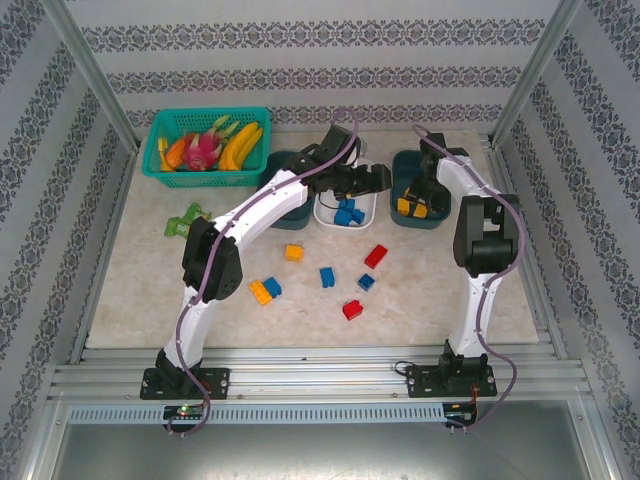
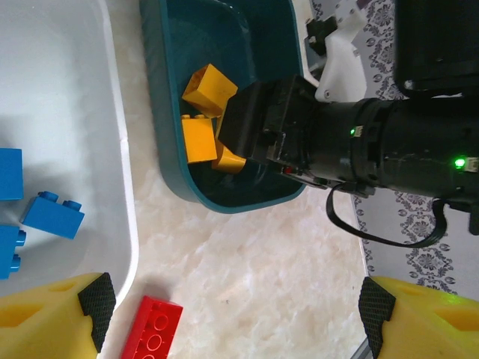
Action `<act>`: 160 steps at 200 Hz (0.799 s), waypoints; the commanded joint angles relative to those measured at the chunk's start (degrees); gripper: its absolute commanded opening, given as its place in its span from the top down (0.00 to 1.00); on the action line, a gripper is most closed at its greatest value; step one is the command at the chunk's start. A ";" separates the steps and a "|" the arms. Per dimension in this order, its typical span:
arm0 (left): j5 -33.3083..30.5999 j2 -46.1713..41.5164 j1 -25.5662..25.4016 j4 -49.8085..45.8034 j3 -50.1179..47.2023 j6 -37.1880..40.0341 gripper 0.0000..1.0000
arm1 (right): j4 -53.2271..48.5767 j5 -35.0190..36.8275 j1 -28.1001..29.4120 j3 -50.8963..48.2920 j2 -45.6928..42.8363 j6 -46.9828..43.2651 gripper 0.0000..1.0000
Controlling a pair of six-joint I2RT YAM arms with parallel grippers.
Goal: Sort the legos into containers by color
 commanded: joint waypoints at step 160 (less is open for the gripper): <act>-12.27 -43.03 -0.85 -8.11 -43.99 1.30 0.13 | -0.74 -5.12 27.28 -29.01 -58.49 5.98 0.39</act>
